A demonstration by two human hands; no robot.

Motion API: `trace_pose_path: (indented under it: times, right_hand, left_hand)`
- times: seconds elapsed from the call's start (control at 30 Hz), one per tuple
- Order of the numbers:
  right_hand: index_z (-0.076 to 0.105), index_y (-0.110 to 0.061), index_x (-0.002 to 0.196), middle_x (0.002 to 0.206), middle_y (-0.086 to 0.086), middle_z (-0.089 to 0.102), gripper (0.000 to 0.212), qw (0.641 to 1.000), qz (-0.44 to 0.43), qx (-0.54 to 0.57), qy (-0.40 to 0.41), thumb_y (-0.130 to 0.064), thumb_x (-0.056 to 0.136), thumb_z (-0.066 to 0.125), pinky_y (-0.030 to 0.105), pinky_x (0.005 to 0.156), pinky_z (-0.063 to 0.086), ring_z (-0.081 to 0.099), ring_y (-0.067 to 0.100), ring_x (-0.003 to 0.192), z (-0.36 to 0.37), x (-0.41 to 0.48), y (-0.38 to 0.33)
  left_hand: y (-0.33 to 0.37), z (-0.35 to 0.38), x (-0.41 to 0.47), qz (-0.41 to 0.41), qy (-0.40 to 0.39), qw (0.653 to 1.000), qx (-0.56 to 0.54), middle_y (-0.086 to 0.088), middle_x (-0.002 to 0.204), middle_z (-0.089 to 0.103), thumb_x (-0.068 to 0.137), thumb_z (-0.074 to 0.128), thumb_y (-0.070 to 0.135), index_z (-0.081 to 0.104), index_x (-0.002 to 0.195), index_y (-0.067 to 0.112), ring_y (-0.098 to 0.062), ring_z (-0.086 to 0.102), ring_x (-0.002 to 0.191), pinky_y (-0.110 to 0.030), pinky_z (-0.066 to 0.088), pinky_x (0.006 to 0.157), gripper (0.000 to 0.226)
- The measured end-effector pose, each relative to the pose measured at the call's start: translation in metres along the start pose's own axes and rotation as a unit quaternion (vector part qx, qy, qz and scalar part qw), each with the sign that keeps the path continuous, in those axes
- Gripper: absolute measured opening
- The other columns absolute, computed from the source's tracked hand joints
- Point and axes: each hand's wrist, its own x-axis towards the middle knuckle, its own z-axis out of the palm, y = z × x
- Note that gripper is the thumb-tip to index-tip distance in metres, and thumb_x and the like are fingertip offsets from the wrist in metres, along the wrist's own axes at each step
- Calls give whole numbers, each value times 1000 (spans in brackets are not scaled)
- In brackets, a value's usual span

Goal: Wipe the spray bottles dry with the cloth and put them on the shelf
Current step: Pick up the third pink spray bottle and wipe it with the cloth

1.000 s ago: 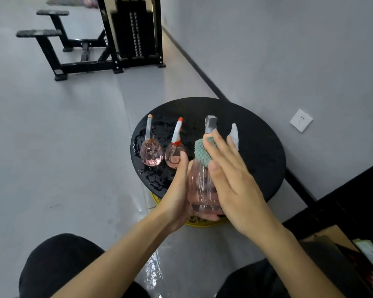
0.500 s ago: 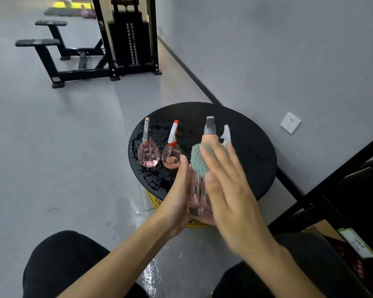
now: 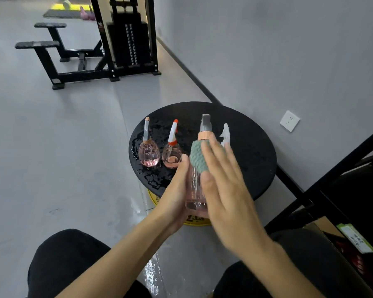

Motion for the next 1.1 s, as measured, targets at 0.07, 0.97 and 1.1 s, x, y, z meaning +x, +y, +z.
trace_pose_path:
  times: [0.07, 0.97, 1.1]
  right_hand:
    - [17, -34, 152, 159, -26, 4, 53, 999, 26, 27, 14, -45, 101, 19, 13, 115, -1, -9, -5, 145, -4, 18, 4]
    - [13, -31, 154, 161, -21, 1, 53, 999, -14, -48, -1, -39, 102, 16, 49, 119, 13, -6, 7, 149, 25, -12, -6]
    - [16, -32, 153, 160, -23, 5, 56, 999, 24, 19, 14, -48, 99, 13, 36, 122, 10, -9, -3, 146, 13, 15, 1]
  left_hand:
    - [-4, 2, -1, 0, 7, 1000, 5, 3, 96, 75, 94, 23, 62, 73, 97, 43, -14, 72, 79, -31, 56, 57, 53]
    - [-4, -9, -8, 25, 75, 997, 6, -1, 109, 74, 97, 33, 53, 67, 114, 24, -12, 70, 98, -25, 57, 73, 48]
    - [-11, -4, -12, 13, 53, 998, -7, 3, 92, 76, 99, 31, 50, 67, 112, 29, -9, 72, 76, -24, 53, 50, 44]
